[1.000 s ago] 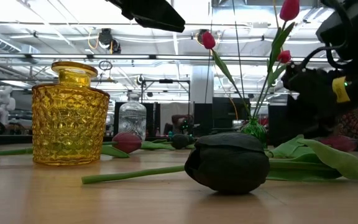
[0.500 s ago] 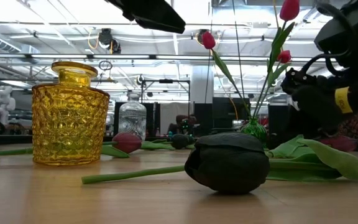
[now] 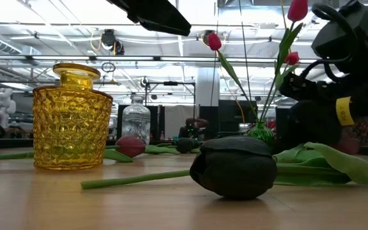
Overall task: Sort flowers into vase by color
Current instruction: Put the top dark red tulip into the transparent vase
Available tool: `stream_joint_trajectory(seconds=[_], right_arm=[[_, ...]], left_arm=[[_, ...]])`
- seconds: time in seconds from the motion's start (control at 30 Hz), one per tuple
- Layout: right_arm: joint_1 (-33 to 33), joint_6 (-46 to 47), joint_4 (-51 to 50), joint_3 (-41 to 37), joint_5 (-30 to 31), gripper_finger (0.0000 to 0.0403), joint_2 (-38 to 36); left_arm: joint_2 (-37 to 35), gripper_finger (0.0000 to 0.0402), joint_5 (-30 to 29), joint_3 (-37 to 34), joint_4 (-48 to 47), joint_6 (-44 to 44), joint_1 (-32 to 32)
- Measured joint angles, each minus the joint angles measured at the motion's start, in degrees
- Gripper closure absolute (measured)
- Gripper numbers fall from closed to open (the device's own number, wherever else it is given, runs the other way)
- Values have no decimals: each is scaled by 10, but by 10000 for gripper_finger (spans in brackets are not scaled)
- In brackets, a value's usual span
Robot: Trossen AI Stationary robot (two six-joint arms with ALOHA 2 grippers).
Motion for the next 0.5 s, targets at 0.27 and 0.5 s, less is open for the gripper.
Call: stream_joint_trajectory(seconds=[0.27,0.5], right_arm=[[0,-10,-11,10,-13,385,-2],[0,-28,-19,7,-19,398,-47]], left_arm=[[0,191,0,0,-7,0,0],[0,191,0,0,-7,0,0]])
